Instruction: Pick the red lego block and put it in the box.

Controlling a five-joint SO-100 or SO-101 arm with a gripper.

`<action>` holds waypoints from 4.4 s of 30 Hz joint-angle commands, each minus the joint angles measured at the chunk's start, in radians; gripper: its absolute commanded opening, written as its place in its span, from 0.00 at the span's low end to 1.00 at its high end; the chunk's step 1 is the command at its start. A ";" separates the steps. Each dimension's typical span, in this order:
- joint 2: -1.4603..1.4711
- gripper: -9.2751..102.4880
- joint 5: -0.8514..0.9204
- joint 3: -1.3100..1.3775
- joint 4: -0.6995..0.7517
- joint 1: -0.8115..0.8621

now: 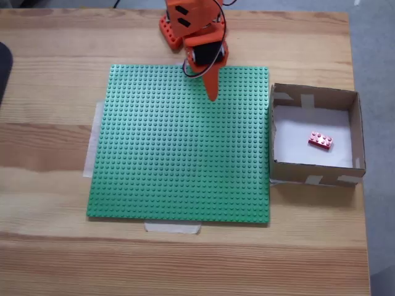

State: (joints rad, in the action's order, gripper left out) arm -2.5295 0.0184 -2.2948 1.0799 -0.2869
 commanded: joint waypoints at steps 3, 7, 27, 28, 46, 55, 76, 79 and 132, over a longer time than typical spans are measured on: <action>-0.110 0.08 0.031 -0.092 -0.040 0.091; -0.166 0.08 0.049 -0.189 -0.081 0.153; -0.373 0.08 0.060 -0.537 -0.262 0.207; -0.387 0.08 0.066 -0.554 -0.262 0.207; -0.506 0.08 0.063 -0.678 -0.270 0.218; -0.586 0.08 0.035 -0.724 -0.252 0.219; -0.693 0.08 0.011 -0.838 -0.270 0.215; -0.693 0.08 0.020 -0.850 -0.284 0.215; -0.693 0.08 0.034 -0.890 -0.324 0.212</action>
State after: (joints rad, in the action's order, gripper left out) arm -3.2183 0.0460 -3.1738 0.7670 -0.0721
